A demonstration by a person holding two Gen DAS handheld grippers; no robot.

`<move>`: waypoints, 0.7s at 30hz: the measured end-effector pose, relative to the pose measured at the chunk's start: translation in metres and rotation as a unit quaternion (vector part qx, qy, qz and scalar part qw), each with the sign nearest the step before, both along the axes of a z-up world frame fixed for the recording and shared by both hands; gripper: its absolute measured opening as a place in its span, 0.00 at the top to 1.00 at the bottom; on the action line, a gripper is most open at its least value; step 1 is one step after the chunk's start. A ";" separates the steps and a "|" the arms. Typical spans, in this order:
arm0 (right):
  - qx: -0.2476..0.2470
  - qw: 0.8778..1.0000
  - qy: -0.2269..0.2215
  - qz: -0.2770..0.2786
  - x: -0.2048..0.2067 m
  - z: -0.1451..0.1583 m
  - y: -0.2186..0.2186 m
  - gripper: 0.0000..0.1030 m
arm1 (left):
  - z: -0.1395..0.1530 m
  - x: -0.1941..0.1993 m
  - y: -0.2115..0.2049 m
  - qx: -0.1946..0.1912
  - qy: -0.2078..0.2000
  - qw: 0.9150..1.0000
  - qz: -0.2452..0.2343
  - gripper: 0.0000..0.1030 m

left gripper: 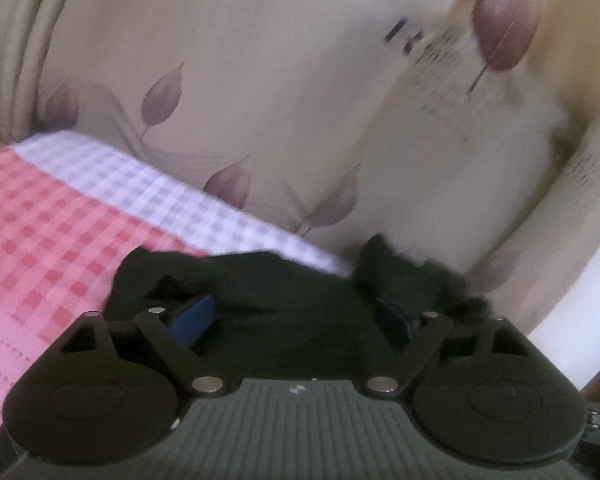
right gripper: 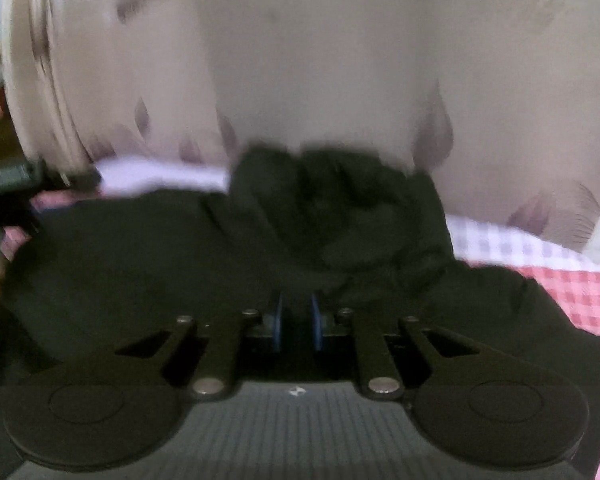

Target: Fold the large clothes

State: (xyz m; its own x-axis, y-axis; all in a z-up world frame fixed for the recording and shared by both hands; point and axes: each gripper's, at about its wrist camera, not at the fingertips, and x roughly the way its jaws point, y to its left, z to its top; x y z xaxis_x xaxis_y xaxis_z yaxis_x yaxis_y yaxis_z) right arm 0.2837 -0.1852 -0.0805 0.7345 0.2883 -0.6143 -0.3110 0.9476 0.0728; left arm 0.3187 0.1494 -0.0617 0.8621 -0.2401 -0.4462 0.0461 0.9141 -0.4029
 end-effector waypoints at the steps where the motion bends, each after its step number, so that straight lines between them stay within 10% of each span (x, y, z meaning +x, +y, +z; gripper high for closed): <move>1: -0.001 1.000 0.005 -0.001 0.001 -0.007 -0.001 0.88 | -0.006 0.000 0.001 0.003 0.004 1.000 -0.001 0.18; 21: -0.002 1.000 -0.006 -0.015 -0.002 -0.028 -0.002 0.88 | -0.035 0.013 0.005 0.036 0.050 0.998 -0.003 0.14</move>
